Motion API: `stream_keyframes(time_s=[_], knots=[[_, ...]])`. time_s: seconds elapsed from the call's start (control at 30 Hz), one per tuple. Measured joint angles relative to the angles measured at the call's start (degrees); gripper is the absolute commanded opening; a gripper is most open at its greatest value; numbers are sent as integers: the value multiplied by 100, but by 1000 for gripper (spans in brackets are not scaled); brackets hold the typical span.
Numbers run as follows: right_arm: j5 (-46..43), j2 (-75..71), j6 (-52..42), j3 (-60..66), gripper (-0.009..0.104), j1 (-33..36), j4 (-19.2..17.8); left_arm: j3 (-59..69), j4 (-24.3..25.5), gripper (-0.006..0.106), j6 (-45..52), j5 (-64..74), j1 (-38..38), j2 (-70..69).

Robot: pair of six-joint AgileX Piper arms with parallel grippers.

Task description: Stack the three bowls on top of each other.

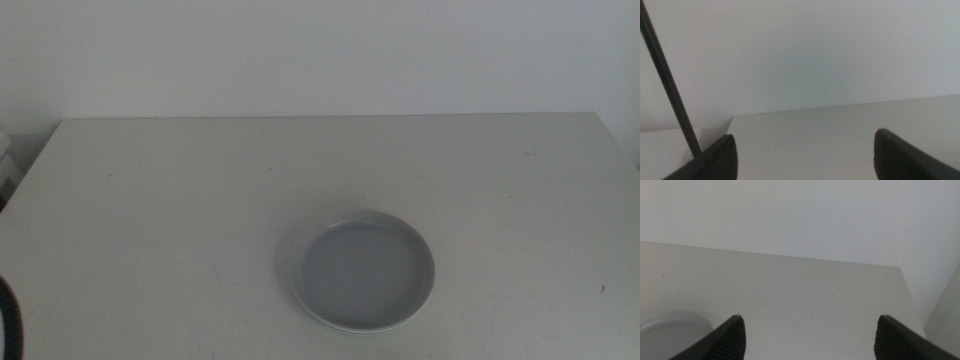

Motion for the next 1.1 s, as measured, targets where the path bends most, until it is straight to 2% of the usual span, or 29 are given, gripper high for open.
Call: stream_keyframes(time_s=[0.27,0.73,0.9,1.1], knots=[[-29,-704,0,673,65,0,0,521,0,105,0,-52,0,-421],[-22,-2324,0,2606,65,0,-83,2597,-48,105,0,-47,0,-1950],[-8,-2792,0,2995,65,0,-274,2693,-54,105,0,150,1,-1973],[-1,-3022,0,3046,65,0,-293,2704,-66,105,0,162,1,-1978]])
